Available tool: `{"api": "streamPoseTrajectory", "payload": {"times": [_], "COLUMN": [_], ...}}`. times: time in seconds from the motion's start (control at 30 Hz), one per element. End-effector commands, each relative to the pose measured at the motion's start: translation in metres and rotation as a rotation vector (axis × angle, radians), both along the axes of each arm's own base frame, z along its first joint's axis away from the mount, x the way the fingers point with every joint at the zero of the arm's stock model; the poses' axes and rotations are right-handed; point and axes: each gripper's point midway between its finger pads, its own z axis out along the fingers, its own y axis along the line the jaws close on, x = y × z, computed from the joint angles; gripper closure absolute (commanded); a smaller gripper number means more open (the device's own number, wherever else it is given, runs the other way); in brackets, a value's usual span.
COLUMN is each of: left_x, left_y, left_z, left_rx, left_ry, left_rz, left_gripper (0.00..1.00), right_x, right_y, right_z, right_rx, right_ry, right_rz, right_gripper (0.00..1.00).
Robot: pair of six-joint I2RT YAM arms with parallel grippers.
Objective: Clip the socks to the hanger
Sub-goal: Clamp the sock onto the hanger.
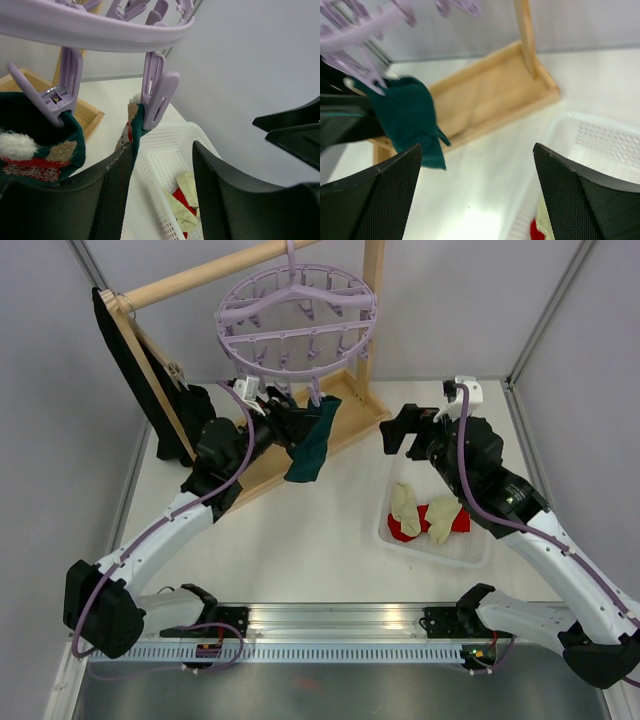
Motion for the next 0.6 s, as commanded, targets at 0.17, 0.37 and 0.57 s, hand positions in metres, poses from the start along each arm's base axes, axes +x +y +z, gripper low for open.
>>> {"api": "streamPoseTrajectory", "payload": {"times": [0.17, 0.37, 0.57], "left_x": [0.003, 0.009, 0.001], "left_y": [0.022, 0.042, 0.052], "left_z": [-0.006, -0.013, -0.006], "left_rx": [0.095, 0.157, 0.157], "left_ry": [-0.008, 0.031, 0.039], "left_rz": [0.108, 0.216, 0.246], "left_gripper": [0.40, 0.39, 0.39], "right_x": [-0.010, -0.009, -0.004], "right_y": [-0.036, -0.043, -0.052], "right_z": [-0.062, -0.068, -0.081], "right_rx": [-0.093, -0.121, -0.161], "right_ry": [0.146, 0.163, 0.193], "right_rz": [-0.136, -0.170, -0.228], "right_gripper": [0.02, 0.02, 0.02]}}
